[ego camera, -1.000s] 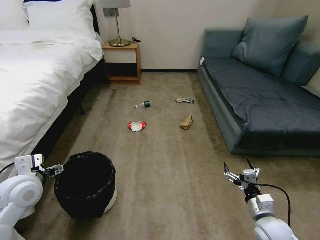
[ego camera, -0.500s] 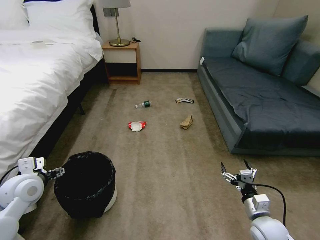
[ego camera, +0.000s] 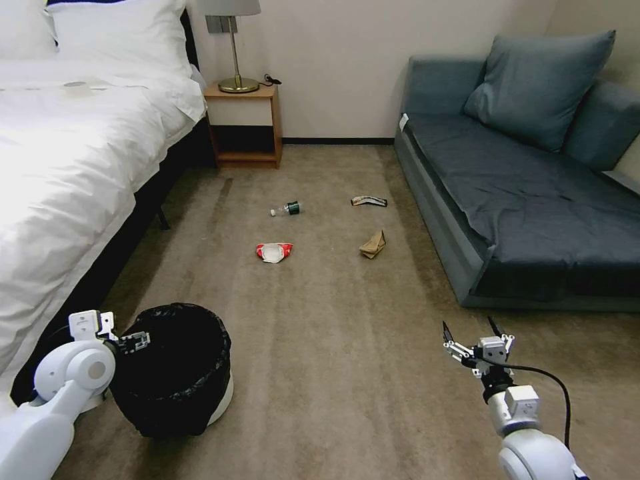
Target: Pick up the trash bin, then pick up the garbage on the floor and place it into the trash bin.
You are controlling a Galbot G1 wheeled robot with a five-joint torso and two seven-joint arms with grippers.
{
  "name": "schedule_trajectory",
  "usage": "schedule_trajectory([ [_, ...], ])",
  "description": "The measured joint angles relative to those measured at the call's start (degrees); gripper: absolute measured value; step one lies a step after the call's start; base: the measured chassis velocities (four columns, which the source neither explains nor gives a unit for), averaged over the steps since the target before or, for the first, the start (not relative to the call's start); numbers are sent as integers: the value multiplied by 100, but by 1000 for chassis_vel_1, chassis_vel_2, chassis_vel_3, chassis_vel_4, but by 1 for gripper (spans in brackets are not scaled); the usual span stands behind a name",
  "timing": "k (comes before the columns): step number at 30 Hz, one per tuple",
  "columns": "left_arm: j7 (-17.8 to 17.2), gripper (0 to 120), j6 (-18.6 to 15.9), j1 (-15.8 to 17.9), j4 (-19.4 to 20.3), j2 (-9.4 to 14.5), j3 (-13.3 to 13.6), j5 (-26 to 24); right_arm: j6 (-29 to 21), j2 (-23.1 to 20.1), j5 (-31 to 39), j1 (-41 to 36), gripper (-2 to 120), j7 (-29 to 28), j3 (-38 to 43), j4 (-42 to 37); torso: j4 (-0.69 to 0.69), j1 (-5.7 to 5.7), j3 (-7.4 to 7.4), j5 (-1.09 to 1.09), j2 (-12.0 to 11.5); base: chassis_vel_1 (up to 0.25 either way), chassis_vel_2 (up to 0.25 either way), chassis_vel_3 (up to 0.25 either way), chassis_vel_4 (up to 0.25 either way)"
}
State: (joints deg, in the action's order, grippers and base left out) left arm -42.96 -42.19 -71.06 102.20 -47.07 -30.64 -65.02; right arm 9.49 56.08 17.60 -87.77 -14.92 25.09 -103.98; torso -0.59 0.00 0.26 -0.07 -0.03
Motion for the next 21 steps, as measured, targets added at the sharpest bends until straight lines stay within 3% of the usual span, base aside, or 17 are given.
schedule_trajectory([
  [5,3,98,2,107,-129,-106,101,80,13,-2,8,1,100,0,-10,12,-1,0,0,2,0,0,0,0,0],
  [8,10,91,3,254,-288,-222,211,137,22,-2,32,-4,100,0,-16,10,-1,0,0,0,0,0,0,0,0],
  [10,16,84,4,316,-342,-261,265,177,23,-3,46,-8,100,0,-16,3,0,0,0,2,0,0,0,0,0],
  [11,21,74,5,377,-385,-296,319,208,26,-2,60,-9,100,0,-16,-8,0,0,0,1,0,0,0,0,0],
  [13,10,73,6,419,-412,-317,352,230,27,-2,74,-10,100,0,-13,-19,0,0,0,1,0,0,0,0,0],
  [14,-17,65,12,493,-449,-352,416,239,28,1,128,-9,100,-1,1,-43,1,0,-1,7,0,0,0,0,0],
  [21,8,41,20,512,-469,-392,483,364,32,0,186,-17,100,-10,53,-12,-1,0,0,1,0,0,0,0,0],
])
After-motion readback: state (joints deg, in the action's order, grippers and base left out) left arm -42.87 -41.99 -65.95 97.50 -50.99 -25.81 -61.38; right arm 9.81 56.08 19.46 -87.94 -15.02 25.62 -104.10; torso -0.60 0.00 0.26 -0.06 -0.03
